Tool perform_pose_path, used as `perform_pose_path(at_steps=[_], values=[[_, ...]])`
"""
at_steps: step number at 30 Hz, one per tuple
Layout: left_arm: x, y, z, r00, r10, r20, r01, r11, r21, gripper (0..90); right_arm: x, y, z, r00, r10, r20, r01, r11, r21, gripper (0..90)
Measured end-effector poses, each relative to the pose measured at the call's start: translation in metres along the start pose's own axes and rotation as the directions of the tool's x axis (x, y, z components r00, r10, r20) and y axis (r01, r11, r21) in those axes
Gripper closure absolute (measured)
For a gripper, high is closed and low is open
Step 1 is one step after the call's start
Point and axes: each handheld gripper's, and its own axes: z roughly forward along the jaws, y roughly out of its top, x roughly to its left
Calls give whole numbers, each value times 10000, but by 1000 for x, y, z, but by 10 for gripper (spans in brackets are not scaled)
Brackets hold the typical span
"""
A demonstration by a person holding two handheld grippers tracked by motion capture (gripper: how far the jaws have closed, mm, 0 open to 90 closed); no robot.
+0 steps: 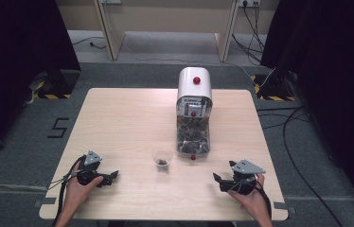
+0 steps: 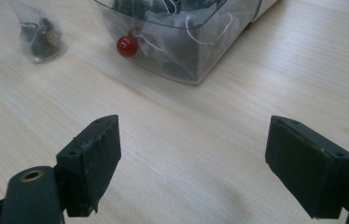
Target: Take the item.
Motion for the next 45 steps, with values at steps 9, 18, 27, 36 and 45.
perform_pose_path(at_steps=[9, 18, 27, 36, 45], values=[[0, 0, 0, 10000, 4, -1, -4, 10000, 2, 0, 0, -7, -4, 10000, -6, 54, 5, 10000, 88, 199], [0, 0, 0, 10000, 1, -1, -1, 10000, -1, 0, 0, -14, -7, 10000, 32, 51, -33, 9997, 232, 201], [0, 0, 0, 10000, 2, -3, -2, 10000, 0, 0, 1, -19, -9, 10000, 23, -10, -23, 9985, 552, 198], [0, 0, 0, 10000, 2, -1, -2, 10000, 1, 0, 3, -26, -9, 10000, -48, -11, 49, 9928, 1196, 170], [0, 0, 0, 10000, 3, -2, -3, 10000, 1, 0, 5, -29, -8, 9998, -118, -183, 148, 9852, 1707, 158]])
